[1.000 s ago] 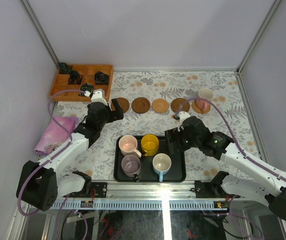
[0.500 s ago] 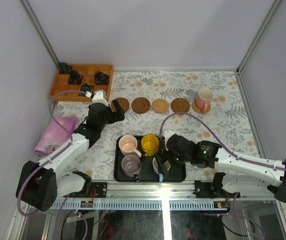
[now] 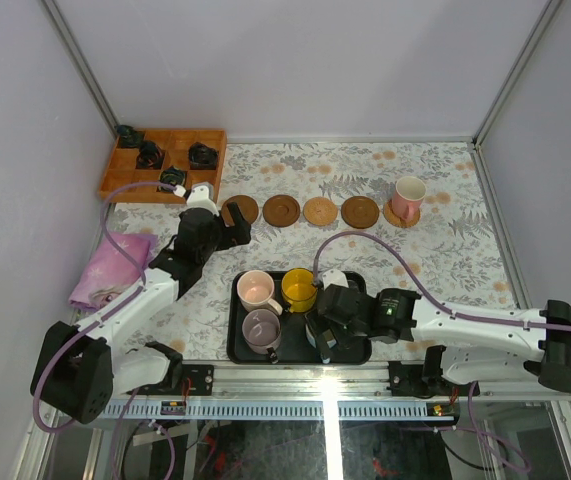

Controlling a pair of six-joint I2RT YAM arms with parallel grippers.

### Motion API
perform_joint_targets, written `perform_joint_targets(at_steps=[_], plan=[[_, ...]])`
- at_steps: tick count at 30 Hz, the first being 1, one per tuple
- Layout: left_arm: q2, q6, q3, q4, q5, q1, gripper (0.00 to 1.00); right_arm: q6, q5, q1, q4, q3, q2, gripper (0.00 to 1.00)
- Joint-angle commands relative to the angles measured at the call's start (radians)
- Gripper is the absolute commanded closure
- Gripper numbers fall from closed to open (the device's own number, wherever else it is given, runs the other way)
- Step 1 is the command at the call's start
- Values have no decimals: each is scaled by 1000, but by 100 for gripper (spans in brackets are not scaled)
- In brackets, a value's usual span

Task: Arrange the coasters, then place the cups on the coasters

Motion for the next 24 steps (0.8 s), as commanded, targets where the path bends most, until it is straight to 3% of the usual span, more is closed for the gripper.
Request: perform_joint_targets(at_steps=[1, 5, 15, 24], plan=[[-14, -2, -6, 21, -3, -6, 0, 95, 119, 19, -59, 10, 19, 1], [-2, -6, -6, 25, 8, -8, 0, 164, 173, 25, -120, 3, -1, 2], [21, -11, -6, 29, 19, -16, 0, 148, 158, 30, 3, -80, -40, 29], [25, -7, 0, 21, 13, -22, 0, 131, 169, 37, 90, -111, -9, 33]])
